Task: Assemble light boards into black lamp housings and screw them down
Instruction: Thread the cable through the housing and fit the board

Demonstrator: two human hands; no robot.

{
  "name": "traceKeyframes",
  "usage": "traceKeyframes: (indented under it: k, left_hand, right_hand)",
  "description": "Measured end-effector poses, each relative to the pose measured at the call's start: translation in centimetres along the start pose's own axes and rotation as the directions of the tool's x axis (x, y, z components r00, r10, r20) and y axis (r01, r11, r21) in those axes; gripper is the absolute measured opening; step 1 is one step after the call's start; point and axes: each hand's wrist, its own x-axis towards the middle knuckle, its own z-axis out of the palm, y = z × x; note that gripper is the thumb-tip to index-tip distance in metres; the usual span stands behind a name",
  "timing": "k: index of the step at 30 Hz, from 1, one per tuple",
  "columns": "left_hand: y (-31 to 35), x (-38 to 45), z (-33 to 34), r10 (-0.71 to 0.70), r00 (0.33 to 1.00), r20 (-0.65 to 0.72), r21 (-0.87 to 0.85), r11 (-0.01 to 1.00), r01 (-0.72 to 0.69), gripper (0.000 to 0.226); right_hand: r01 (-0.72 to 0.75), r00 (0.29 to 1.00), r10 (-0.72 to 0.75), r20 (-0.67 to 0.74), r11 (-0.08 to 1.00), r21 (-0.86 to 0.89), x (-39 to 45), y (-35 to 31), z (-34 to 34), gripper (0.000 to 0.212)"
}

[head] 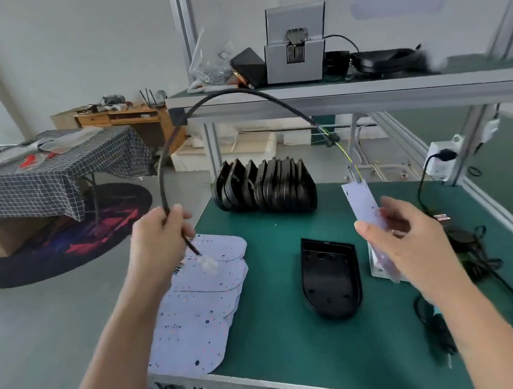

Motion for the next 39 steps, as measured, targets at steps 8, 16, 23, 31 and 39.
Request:
traceKeyframes:
  k: [8, 16, 23, 31, 39]
  left_hand:
    - [3.0, -4.6, 16.7, 0.088, 0.923, 0.374, -0.067, 0.995, -0.068, 0.027]
    - [1.2, -5.5, 21.9, 0.118, 0.874, 0.471, 0.010, 0.990, -0.139, 0.027]
    - [0.0, -5.1, 22.7, 0.135, 0.855, 0.501, 0.033, 0.984, -0.175, 0.026]
    - [-0.3, -4.6, 22.5, 0.175, 0.838, 0.517, 0.046, 0.972, -0.231, 0.024]
    - [-0.3, -4.7, 21.7, 0.221, 0.754, 0.618, 0.142, 0.912, -0.384, 0.037]
  right_hand:
    - [-0.288, 0.949, 0.160, -0.272, 0.787, -0.545, -2.4, 6.9, 2.5, 0.065]
    - [-0.409, 0.912, 0.260, -0.318, 0.655, -0.635, -2.3, 8.7, 5.3, 0.092]
    - [-0.175, 0.961, 0.019, -0.276, 0.815, -0.552, -2.5, 8.0, 4.8, 0.069]
    - [0.000, 0.983, 0.071, 0.170, 0.923, -0.384, 3.4, 4.7, 7.7, 0.045]
    - [0.086, 0.992, -0.051, 0.119, 0.948, -0.307, 4.4, 6.8, 8.5, 0.033]
